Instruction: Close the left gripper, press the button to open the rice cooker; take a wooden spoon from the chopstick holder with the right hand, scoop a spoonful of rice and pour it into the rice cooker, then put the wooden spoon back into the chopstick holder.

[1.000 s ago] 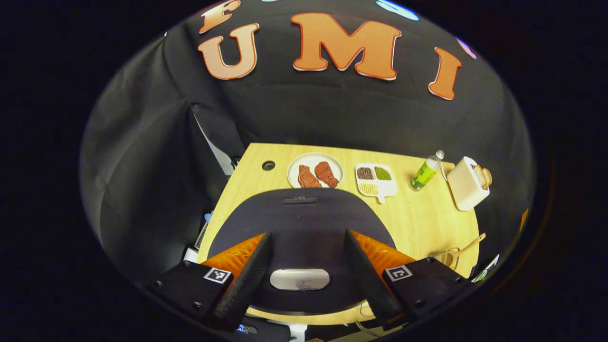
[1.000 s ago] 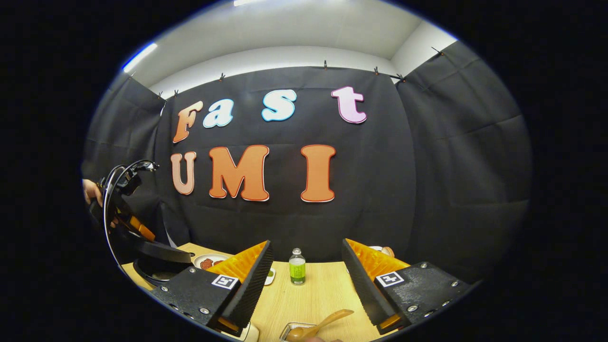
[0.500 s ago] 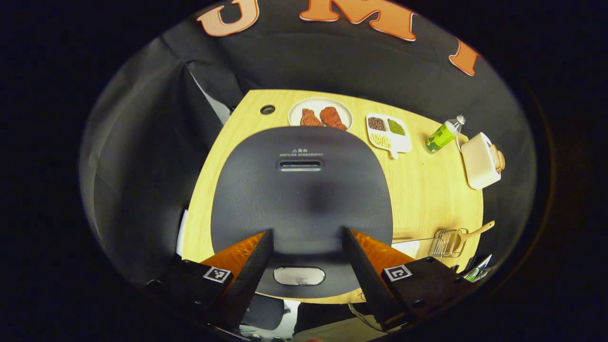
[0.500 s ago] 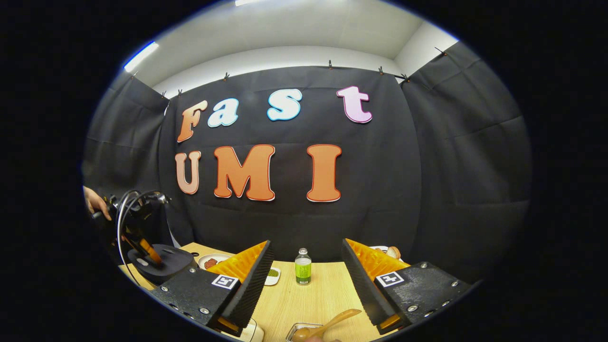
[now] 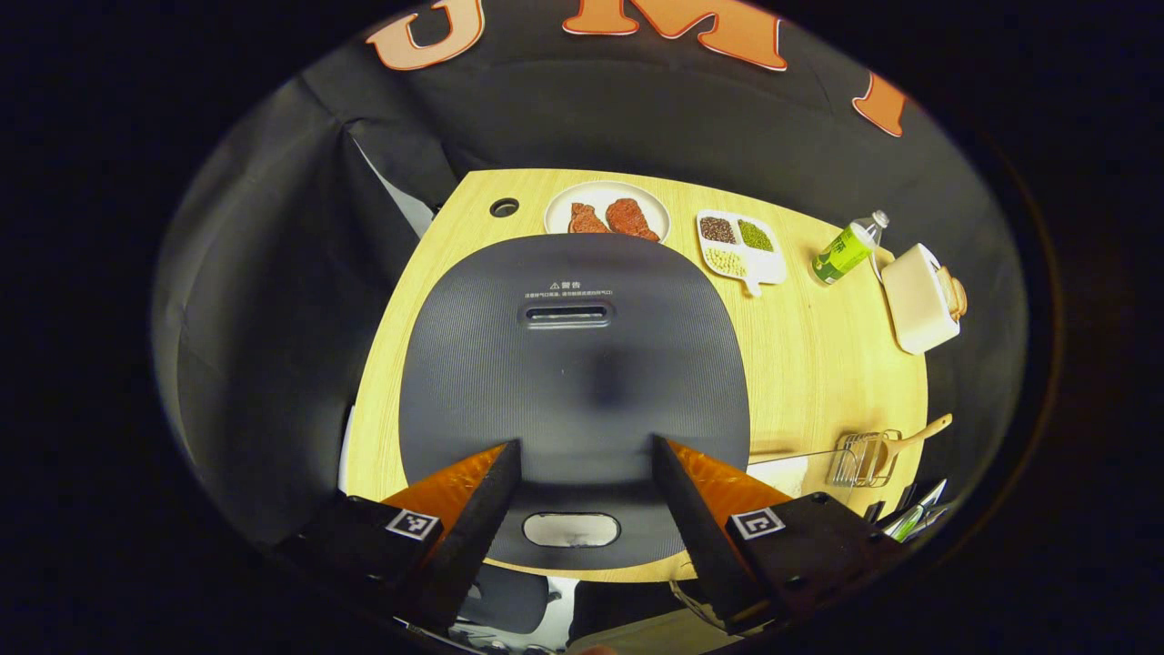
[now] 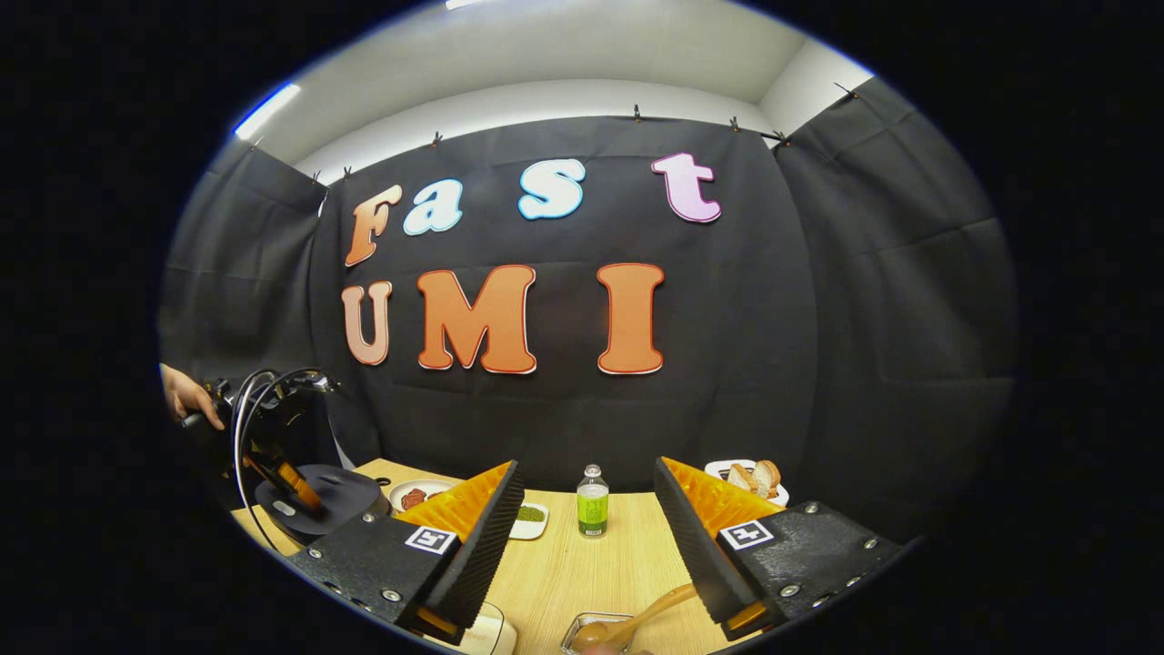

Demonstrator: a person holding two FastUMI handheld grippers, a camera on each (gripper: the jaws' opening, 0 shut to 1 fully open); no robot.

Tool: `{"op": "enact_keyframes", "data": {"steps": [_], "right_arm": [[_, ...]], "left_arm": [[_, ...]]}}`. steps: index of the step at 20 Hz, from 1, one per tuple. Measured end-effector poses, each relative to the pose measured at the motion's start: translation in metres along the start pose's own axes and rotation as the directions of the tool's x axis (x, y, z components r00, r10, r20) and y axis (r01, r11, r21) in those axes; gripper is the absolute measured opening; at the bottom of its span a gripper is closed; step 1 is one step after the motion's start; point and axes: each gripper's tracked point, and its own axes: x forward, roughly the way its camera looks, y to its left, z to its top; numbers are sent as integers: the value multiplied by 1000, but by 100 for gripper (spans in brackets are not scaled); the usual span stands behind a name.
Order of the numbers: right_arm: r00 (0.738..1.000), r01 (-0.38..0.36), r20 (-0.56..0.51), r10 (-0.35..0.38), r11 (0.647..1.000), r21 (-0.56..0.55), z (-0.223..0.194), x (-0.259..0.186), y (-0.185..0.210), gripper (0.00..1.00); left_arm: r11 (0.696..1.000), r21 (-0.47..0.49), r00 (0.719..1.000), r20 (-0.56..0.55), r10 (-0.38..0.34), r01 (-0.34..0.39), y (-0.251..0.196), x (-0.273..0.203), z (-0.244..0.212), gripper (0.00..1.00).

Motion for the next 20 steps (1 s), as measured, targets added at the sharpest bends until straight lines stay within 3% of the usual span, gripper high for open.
{"op": "enact_keyframes", "data": {"steps": [4, 7, 10, 11, 14, 16, 18, 20], "right_arm": [[1000, -22, -3, 22, 1000, -7, 0, 4, 9, 90], [999, -35, -7, 35, 999, -6, -1, 4, 16, 90], [998, -60, -6, 60, 998, -10, 1, 6, 25, 90], [997, -75, -1, 75, 997, -5, 4, 5, 31, 95], [993, -121, 6, 121, 992, -26, 12, 6, 46, 90], [990, -142, 12, 143, 989, -48, 20, 7, 53, 90], [986, -165, 25, 167, 985, -56, 28, 8, 62, 95], [982, -183, 36, 186, 981, -60, 34, 10, 73, 90]], "left_arm": [[1000, 15, 993, 114, 4, -6, -1, 0, 0, 99], [997, 75, 965, 262, -17, -3, -2, -2, 1, 99], [997, 72, 916, 402, -18, -12, 0, -4, 1, 100], [997, 71, 897, 442, -17, -16, 1, -6, -1, 99], [998, 27, 853, 522, 31, -53, 5, -8, 0, 99], [999, -14, 827, 562, 33, -30, -1, -18, 3, 99], [999, -20, 778, 627, 33, -26, -6, -41, 15, 99], [999, -10, 709, 703, 44, -52, -7, -76, 31, 98]]}}
